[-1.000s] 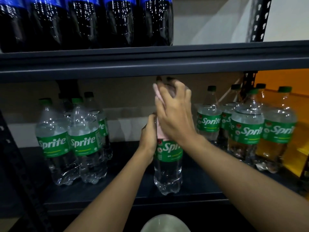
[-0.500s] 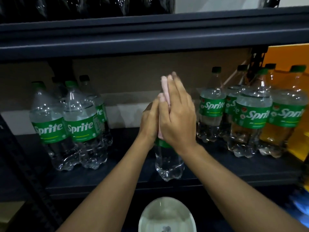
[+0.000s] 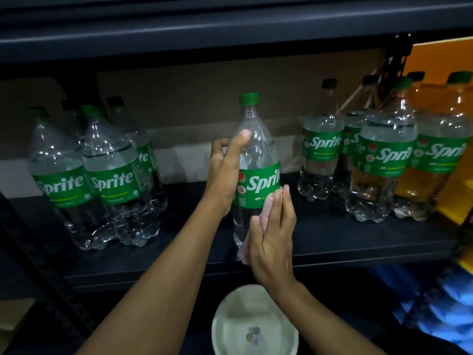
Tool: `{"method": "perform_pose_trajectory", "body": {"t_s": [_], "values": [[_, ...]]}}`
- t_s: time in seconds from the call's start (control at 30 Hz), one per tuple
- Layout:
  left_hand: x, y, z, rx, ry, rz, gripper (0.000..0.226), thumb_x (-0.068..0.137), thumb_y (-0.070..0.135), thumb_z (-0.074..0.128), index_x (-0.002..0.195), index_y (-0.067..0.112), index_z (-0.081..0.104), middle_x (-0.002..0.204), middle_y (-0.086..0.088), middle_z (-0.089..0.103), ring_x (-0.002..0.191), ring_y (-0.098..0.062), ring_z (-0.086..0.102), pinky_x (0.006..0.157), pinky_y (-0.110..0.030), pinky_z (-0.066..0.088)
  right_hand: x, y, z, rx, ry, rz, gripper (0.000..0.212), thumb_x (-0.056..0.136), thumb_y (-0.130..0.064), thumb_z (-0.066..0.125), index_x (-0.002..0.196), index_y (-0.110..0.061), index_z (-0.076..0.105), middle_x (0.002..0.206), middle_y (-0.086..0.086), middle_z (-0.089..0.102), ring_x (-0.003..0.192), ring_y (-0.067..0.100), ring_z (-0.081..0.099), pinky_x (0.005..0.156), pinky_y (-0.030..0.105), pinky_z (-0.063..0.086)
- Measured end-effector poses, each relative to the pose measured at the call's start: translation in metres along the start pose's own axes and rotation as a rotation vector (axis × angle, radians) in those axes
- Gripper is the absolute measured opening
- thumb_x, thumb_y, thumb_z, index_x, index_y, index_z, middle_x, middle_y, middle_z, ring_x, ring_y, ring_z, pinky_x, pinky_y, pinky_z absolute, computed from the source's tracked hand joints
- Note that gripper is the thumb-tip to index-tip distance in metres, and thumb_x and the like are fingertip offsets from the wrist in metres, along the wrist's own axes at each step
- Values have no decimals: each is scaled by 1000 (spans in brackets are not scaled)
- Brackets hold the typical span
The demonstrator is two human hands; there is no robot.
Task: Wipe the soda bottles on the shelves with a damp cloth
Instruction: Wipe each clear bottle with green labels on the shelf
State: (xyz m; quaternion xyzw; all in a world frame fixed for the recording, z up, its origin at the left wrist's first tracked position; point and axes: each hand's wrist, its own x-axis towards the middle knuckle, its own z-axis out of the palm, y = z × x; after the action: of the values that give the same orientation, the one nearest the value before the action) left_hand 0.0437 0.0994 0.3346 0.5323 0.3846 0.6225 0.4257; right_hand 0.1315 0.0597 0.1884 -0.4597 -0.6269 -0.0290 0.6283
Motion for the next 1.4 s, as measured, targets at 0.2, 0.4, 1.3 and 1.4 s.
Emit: {"method": "perform_pose_trajectory", "body": {"t_s": [0.2, 0.4, 1.3, 1.4], "values": [[0, -1, -5, -1, 50, 13, 60, 91, 55, 66, 127, 6, 64, 104, 7, 72, 84, 11, 69, 78, -15, 51, 95, -50, -4, 51, 122, -23, 52, 108, -39, 37, 159, -26, 32, 157, 6, 39, 139, 20, 40, 114, 44, 39], [1, 6, -12, -30, -84, -54, 73, 82, 65, 67, 129, 10, 71, 123, -16, 76, 117, -32, 72, 107, -56, 54, 162, -80, -24, 156, -38, 189, 43, 106, -38, 42, 148, -35, 51, 133, -7, 64, 113, 13, 61, 86, 31, 44], [-8, 12, -17, 54, -181, -115, 63, 90, 74, 54, 128, 27, 75, 123, -6, 78, 119, -25, 72, 113, -53, 49, 145, -82, -35, 196, -144, 217, 43, 109, -41, 34, 148, -31, 49, 135, -5, 60, 121, 11, 55, 102, 35, 44], [-9, 19, -17, 49, -187, -111, 64, 95, 68, 43, 126, 22, 75, 119, -13, 78, 117, -32, 72, 111, -57, 50, 165, -91, -41, 195, -257, 282, 30, 109, -41, 36, 106, -24, 60, 97, -4, 65, 87, 10, 60, 75, 36, 45]]}}
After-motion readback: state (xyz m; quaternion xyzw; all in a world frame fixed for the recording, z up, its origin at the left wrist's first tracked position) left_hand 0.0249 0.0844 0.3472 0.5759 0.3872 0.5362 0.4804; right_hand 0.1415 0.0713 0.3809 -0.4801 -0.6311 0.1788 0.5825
